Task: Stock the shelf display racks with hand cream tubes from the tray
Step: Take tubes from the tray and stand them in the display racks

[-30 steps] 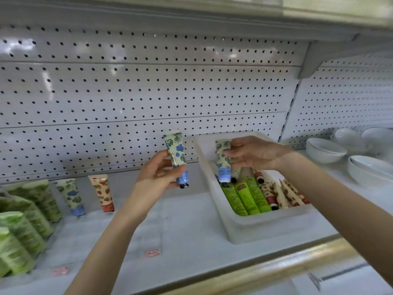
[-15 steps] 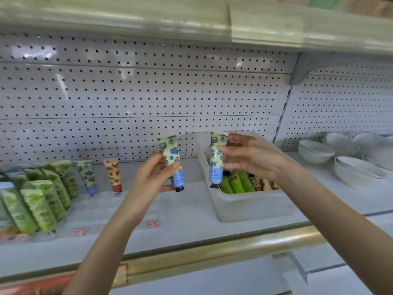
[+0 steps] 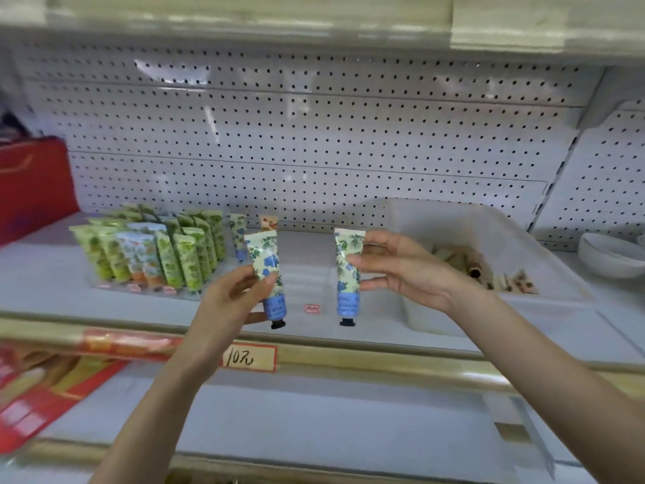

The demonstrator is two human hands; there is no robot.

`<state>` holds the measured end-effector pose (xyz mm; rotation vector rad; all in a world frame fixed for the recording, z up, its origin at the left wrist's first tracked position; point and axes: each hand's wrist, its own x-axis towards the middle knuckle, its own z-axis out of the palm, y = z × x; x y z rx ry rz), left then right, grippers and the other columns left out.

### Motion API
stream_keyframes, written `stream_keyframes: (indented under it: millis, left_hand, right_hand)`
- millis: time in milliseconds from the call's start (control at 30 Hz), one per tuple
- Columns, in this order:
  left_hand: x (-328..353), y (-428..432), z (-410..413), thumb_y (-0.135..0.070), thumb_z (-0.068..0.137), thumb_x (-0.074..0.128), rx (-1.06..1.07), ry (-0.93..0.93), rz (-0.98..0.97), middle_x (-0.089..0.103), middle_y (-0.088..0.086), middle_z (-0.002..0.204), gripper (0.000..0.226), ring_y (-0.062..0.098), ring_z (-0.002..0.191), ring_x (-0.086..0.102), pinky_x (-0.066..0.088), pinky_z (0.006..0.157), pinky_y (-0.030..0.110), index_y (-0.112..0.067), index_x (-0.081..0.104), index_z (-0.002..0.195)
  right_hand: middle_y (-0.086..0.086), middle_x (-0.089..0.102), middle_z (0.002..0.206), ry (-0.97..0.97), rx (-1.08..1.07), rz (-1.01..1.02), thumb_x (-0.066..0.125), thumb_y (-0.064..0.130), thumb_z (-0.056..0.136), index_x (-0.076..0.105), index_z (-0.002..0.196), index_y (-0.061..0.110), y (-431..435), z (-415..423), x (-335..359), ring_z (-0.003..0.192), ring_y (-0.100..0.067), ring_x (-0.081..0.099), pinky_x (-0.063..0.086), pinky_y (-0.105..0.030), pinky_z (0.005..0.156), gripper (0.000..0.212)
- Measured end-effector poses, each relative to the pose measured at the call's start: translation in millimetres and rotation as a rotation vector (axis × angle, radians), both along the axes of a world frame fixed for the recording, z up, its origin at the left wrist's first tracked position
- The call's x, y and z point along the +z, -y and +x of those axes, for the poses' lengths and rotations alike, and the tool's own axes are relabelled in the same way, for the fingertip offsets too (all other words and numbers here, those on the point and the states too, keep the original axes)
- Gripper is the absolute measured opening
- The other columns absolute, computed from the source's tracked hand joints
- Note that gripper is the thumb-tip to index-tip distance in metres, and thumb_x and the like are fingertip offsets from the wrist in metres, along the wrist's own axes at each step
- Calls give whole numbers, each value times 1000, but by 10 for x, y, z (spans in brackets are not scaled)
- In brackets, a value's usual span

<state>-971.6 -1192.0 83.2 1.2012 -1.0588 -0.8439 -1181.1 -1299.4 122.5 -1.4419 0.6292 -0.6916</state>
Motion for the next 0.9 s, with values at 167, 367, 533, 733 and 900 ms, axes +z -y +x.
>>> stream_keyframes:
  millis: [167,367,533,733,900]
  left_hand:
    - [0,-76,266,-16,86,61,80,1,-37,59,4,76,11,17,80,63,56,61,20,-16,60,76]
    - [99,-37,671,-14,83,64,121,79,-112,59,-10,63,7,1,65,60,54,59,16,-17,61,78]
    - [268,23,1191,-17,80,66,40,148,-158,58,-14,61,11,0,64,56,51,61,15,-20,56,78]
    - [443,101,1695,-15,81,66,-92,201,-228,64,-20,68,17,1,68,61,48,61,11,-28,59,73]
    - [530,224,1984,-31,73,68,-143,276,-233,69,-10,85,16,4,80,65,52,77,23,-30,62,88]
  right_hand:
    - [2,69,90,-25,24,-24,62,2,82,64,99,13,13,312,-23,82,-9,67,58,-30,76,21]
    - [-2,66,96,-11,-29,-34,62,0,82,63,102,11,74,738,-12,83,-11,68,58,-29,73,23]
    - [-8,65,110,15,-89,-17,68,8,75,58,114,3,166,1201,37,97,-18,66,57,-36,83,41]
    - [-11,61,98,79,-265,-104,62,3,84,52,97,7,268,1660,97,89,-20,66,58,-31,76,17]
    - [-16,53,98,126,-520,-229,63,8,87,51,96,9,430,1863,238,87,-16,64,57,-29,71,16]
